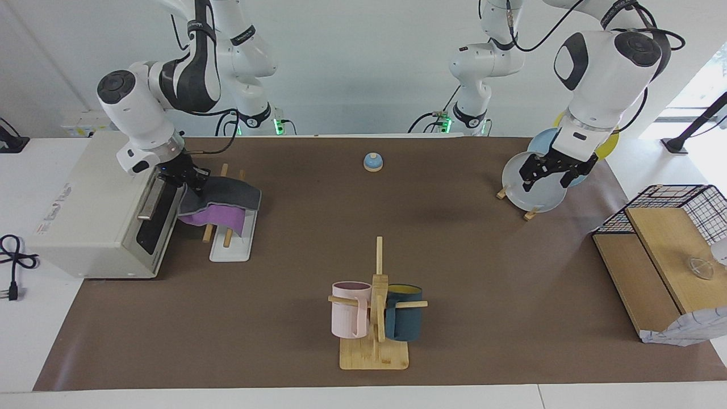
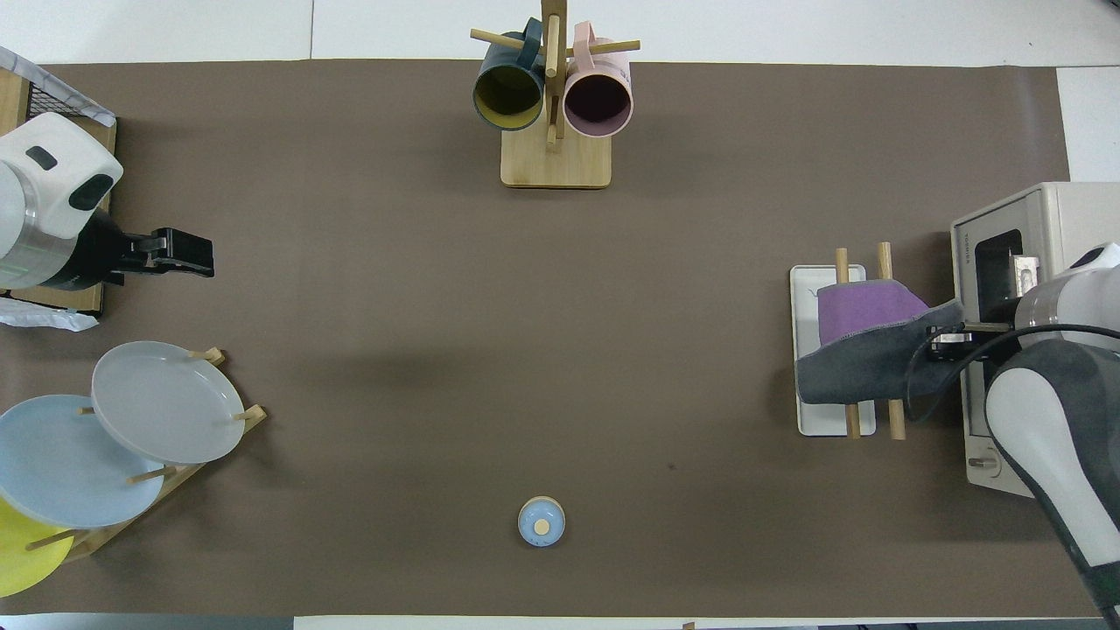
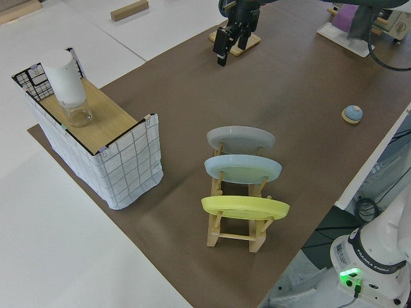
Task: Fold towel and hang on rack
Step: 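Release the towel and withdraw the right gripper from the rack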
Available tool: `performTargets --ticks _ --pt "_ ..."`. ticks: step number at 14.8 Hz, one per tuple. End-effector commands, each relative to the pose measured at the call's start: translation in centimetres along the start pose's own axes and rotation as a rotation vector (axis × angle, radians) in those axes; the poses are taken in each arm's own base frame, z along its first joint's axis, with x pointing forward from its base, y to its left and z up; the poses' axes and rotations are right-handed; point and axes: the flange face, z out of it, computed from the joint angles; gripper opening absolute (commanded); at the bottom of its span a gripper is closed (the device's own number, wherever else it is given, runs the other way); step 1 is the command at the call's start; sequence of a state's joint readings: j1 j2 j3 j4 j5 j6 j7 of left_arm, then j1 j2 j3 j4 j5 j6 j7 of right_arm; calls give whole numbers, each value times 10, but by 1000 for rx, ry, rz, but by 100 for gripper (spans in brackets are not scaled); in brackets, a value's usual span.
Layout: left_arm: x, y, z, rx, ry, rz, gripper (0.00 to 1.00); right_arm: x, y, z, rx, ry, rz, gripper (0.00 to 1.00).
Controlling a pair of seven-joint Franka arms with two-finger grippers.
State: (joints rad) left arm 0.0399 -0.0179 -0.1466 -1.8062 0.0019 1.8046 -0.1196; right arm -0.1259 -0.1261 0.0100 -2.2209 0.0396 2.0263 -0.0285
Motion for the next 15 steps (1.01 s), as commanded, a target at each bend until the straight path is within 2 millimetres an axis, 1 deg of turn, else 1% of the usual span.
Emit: performTargets --ticks 1,2,4,6,8,9,10,11,12,13,14,15 --pt "0 -10 -36 19 -39 2 100 -6 5 -3 -19 24 -19 58" --pt "1 -16 -47 19 -51 -8 100 -5 5 -5 -19 25 -25 100" --pt "2 -13 -63 22 -53 -1 100 1 4 -14 -19 31 -31 100" --pt "2 -11 -59 21 -46 4 100 9 2 -28 -19 19 -36 100" --pt "0 -10 -58 20 -45 4 100 21 -4 -52 -25 -14 -49 100" --pt "-1 -10 -58 19 -47 4 100 28 -4 -68 -41 -18 -55 100" --pt "-2 -10 -57 15 -50 4 100 34 -9 -80 -54 -29 -70 100" --pt "-2 -10 -56 13 -52 4 100 36 -15 -92 -58 -43 -80 100" --pt "-3 -8 -56 14 -53 5 100 37 -26 -104 -66 -43 -102 100" --pt "-2 -8 -55 14 -53 5 100 38 -33 -116 -84 -28 -117 100" --pt "-3 -8 -55 14 -52 7 100 41 -32 -128 -94 -18 -121 100" --pt "-2 -8 -54 14 -53 7 100 41 -35 -136 -96 -36 -123 100"
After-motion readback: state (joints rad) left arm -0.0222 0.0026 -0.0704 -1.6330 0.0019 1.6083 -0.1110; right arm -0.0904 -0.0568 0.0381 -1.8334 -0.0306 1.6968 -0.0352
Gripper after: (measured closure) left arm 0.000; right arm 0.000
